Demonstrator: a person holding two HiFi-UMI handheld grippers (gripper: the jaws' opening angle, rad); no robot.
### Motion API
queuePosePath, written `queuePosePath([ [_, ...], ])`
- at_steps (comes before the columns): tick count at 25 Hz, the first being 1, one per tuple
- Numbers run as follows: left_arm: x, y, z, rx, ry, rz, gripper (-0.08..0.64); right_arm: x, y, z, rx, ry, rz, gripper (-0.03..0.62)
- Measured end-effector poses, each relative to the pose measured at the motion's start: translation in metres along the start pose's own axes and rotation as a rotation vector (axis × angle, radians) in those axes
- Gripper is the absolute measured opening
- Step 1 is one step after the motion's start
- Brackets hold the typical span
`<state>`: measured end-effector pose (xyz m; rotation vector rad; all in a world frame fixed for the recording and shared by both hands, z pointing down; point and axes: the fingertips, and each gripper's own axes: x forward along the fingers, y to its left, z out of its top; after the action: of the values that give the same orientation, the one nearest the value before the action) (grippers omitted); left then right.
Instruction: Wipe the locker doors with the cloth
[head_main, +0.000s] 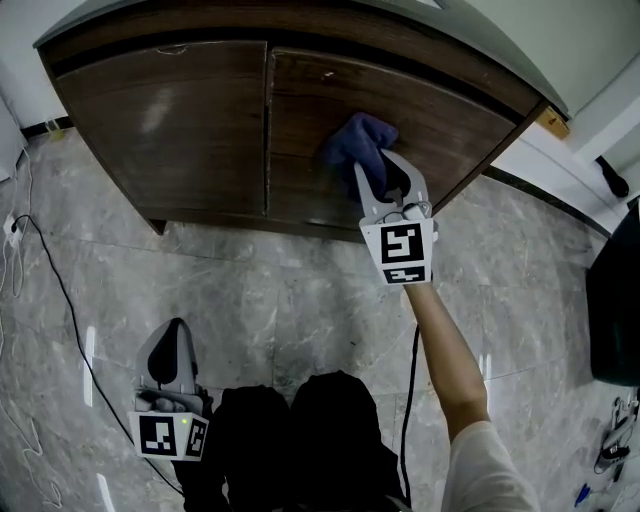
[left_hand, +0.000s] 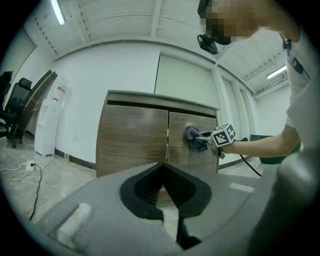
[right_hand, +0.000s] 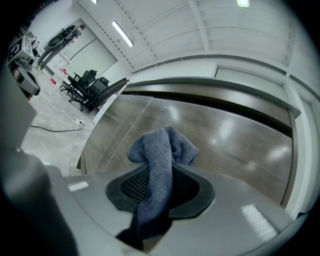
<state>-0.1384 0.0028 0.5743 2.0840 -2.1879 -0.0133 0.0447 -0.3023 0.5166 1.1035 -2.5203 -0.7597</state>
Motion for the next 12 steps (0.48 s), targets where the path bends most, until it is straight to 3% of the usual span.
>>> queuePosePath([
  [12, -0.01, 0.014, -0.002, -0.013, 0.005, 0.022, 0.0, 0.011, -0.018, 0.063, 0.014, -0.082, -0.043, 0.117],
])
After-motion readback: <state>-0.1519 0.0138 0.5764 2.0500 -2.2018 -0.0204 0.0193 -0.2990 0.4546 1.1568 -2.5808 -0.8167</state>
